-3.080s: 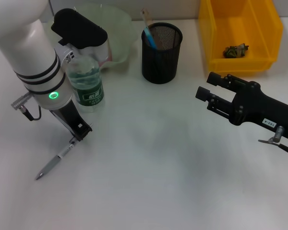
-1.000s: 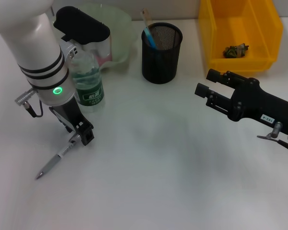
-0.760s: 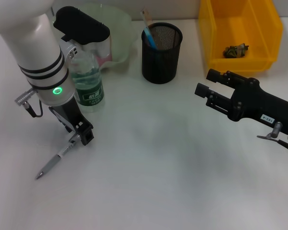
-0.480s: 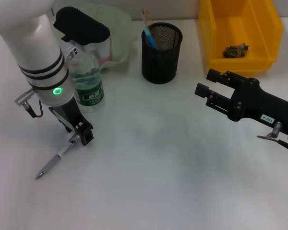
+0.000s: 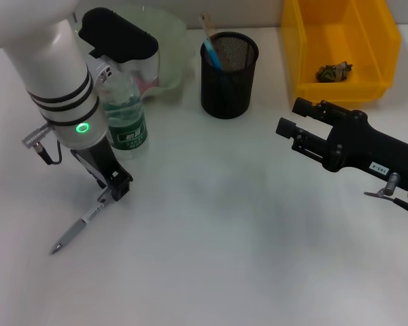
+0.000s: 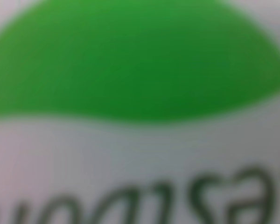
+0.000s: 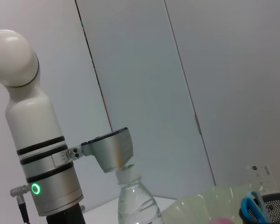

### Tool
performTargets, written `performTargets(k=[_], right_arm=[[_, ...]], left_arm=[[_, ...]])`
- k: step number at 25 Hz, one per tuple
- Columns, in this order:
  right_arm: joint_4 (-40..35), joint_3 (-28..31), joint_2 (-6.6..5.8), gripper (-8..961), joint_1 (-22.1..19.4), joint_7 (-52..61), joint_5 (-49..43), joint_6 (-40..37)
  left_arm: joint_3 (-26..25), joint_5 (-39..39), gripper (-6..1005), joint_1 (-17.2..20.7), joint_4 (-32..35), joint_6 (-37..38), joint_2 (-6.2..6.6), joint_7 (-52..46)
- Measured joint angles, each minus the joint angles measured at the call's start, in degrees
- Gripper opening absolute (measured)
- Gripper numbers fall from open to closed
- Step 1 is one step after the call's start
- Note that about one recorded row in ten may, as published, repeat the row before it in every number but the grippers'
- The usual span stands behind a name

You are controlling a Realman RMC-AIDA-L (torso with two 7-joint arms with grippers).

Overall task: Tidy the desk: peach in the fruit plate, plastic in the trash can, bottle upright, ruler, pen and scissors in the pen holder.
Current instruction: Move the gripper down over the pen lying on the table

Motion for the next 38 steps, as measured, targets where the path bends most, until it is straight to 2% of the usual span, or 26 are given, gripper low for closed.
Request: performTargets(k=[1, 6, 34, 38], right_arm=[[-0.02, 0.00, 0.00, 582, 0.00, 0.00, 0.00, 0.00], [-0.03, 0.00, 0.00, 582, 0.00, 0.00, 0.00, 0.00], [0.04, 0.00, 0.00, 582, 0.02, 0.00, 0.00, 0.00], [0.04, 0.00, 0.00, 582, -0.06, 0.00, 0.00, -0.01]], left_arm=[[0.00, 0.00, 353, -0.03, 0.00, 0.00, 0.00, 0.02], [-0.01, -0.31, 310, -0.06, 0.00, -0.02, 0.00, 0.03], [0.75, -0.12, 260, -0.35, -1.40, -0.33, 0.00, 0.22], [1.09, -0.09, 211, -0.34, -1.40, -0.30, 0.00, 0.32]])
